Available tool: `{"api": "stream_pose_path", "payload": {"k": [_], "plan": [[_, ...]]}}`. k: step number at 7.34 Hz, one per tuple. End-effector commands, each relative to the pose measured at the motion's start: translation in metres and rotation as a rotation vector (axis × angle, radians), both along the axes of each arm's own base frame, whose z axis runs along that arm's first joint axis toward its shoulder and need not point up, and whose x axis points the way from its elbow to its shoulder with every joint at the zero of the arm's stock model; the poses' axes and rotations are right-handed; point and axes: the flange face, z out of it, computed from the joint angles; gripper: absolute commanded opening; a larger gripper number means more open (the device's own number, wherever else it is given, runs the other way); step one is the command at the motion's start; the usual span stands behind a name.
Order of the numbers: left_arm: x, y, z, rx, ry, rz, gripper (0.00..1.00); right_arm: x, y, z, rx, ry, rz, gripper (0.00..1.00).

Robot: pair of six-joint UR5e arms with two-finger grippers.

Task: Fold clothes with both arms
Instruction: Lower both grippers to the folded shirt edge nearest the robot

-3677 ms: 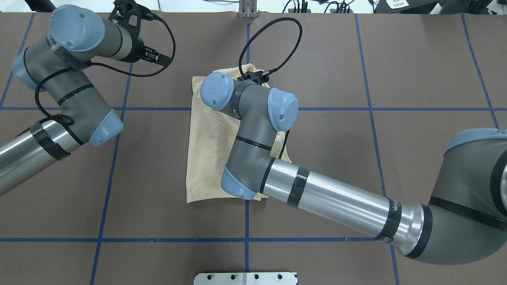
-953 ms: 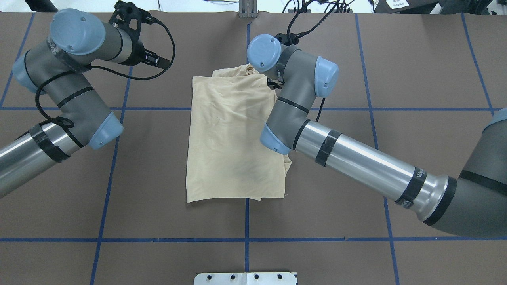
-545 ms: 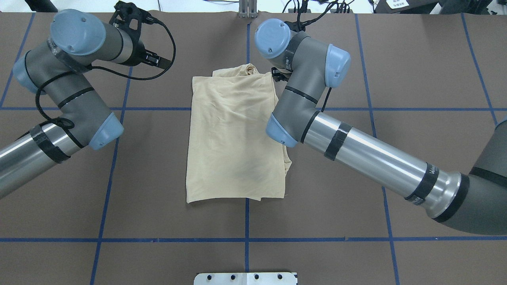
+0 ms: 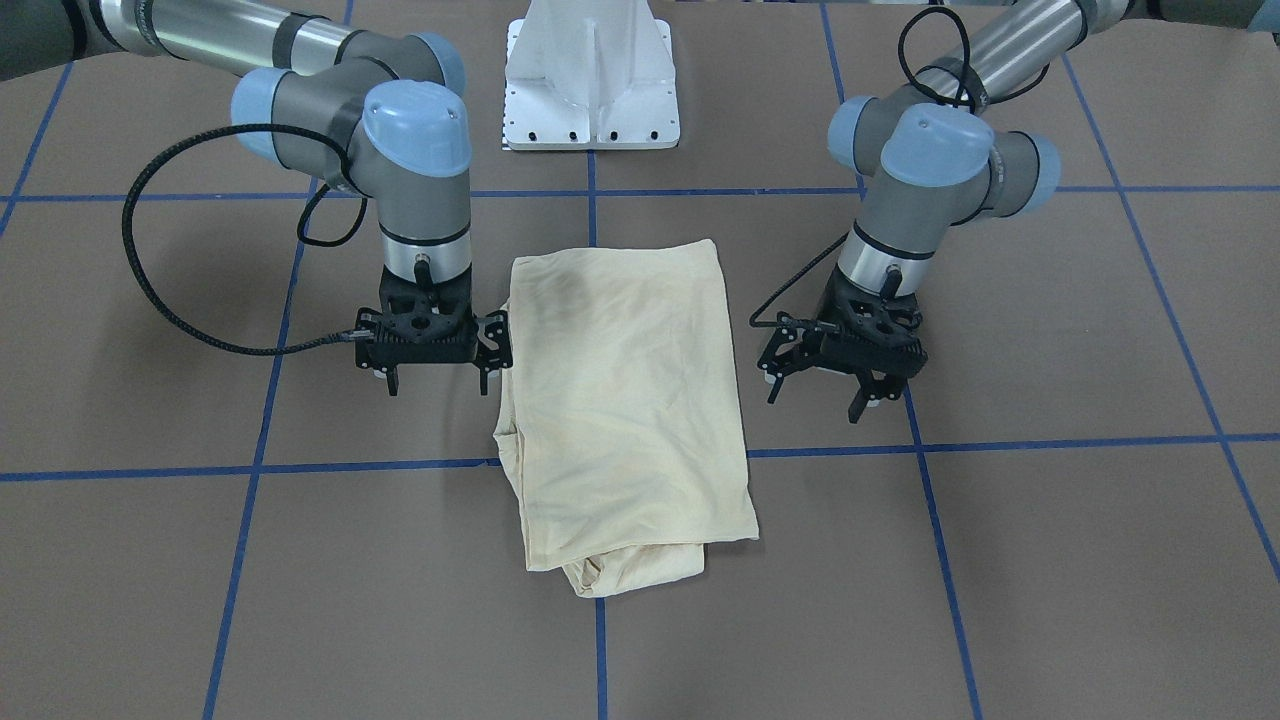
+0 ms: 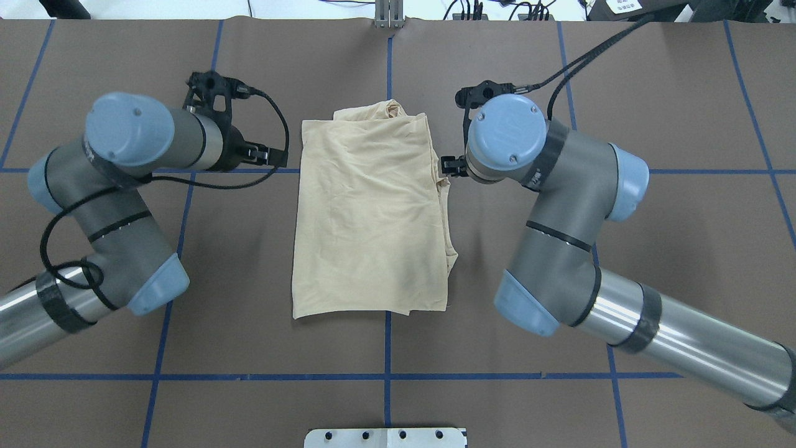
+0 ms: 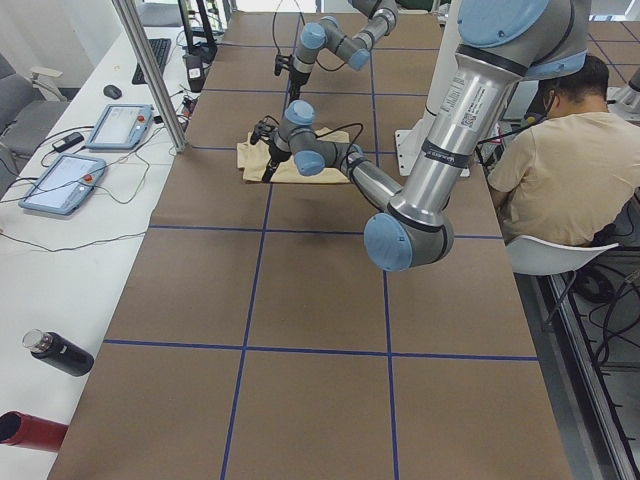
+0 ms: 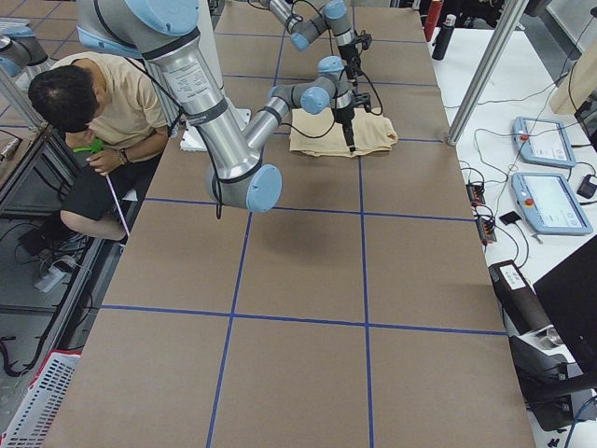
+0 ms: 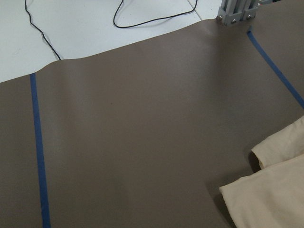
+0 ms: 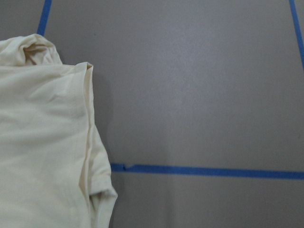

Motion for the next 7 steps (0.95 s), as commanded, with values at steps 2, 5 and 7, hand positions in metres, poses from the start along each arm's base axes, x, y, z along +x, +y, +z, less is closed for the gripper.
{"api": "stream_pose_path", "payload": {"k": [2,5,7], "plan": [[0.062,0.120,-0.005,-0.153,0.101,0.003,1.00,-0.013,0.090,0.000,-0.012,-0.083,0.048,1.00],[0.071,0.168,0.009,-0.218,0.029,0.052,0.93,-0.020,0.108,0.002,-0.006,-0.085,0.043,1.00],[0.078,0.180,0.009,-0.233,0.029,0.067,0.63,-0.020,0.109,0.008,-0.006,-0.075,0.037,1.00]]}}
